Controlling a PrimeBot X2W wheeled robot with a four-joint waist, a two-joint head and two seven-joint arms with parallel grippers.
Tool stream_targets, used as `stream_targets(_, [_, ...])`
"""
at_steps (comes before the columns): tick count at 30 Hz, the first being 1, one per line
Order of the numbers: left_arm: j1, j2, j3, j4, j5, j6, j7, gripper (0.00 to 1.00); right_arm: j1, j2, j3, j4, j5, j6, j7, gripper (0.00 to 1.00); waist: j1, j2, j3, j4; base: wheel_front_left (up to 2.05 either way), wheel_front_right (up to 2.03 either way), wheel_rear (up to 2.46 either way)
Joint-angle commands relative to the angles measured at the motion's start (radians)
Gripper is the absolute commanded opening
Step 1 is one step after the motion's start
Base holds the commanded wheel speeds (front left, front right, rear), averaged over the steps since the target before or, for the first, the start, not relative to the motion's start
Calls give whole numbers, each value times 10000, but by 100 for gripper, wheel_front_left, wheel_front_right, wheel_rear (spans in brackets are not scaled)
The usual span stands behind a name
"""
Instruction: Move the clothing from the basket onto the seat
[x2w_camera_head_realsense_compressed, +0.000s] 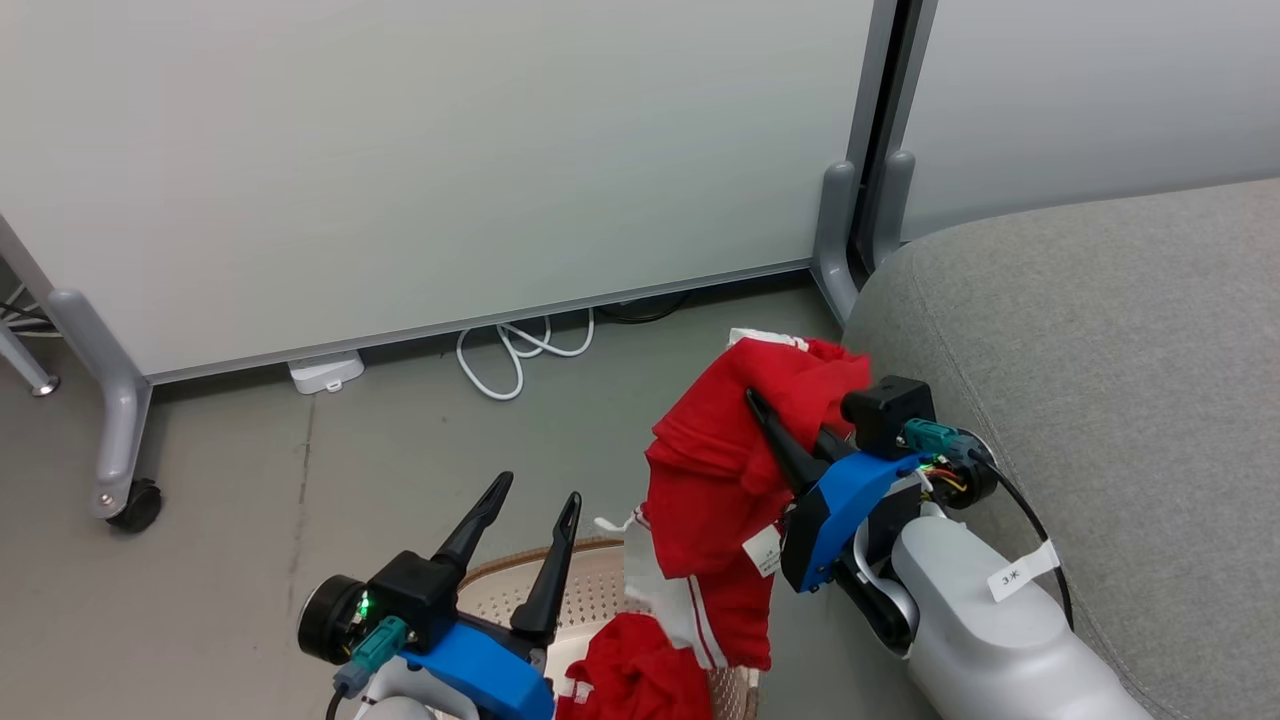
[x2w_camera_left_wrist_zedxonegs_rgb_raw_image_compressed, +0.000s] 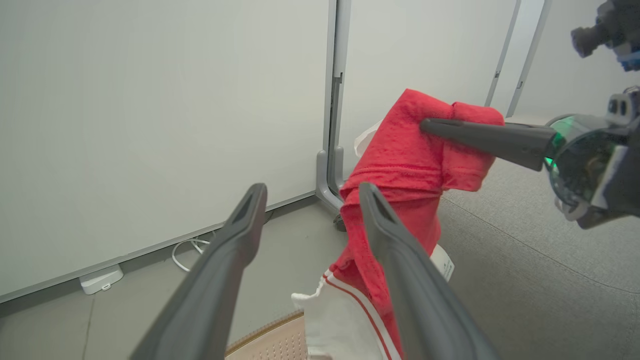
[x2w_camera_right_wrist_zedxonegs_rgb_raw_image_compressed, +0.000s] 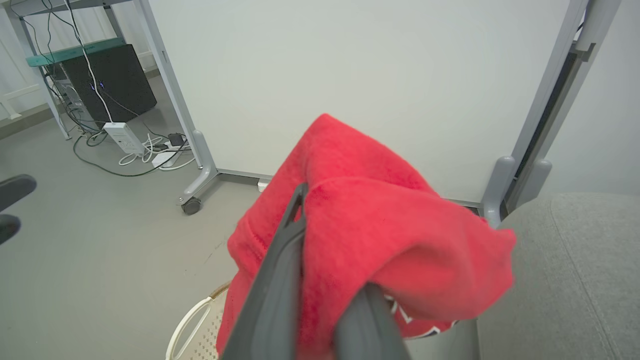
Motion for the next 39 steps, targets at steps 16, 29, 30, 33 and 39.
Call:
stream_targets(16, [326, -349, 578, 113, 537, -165, -30, 100, 227, -17, -88, -91, -138, 1, -54, 0, 0, 0, 30, -269, 0, 0, 0])
stream_targets(29, [284, -279, 683, -59, 482, -158, -29, 100, 145, -21, 189, -491, -47, 2, -54, 0, 0, 0, 215, -1861, 0, 0, 0])
stream_targets(30, [259, -282, 641, -58, 479, -158, -30, 100, 121, -22, 161, -499, -68, 1, -54, 0, 0, 0, 232, -2002, 0, 0, 0])
stream_targets(33, [222, -267, 614, -64, 473, -159, -29, 100, 70, -25, 137, -556, -128, 1, -54, 0, 0, 0, 287, -2492, 0, 0, 0])
stream_targets(39, [135, -248, 528, -36, 458, -158, -30, 100, 141, -23, 63, -683, -210, 1, -54, 0, 0, 0, 387, -3402, 0, 0, 0])
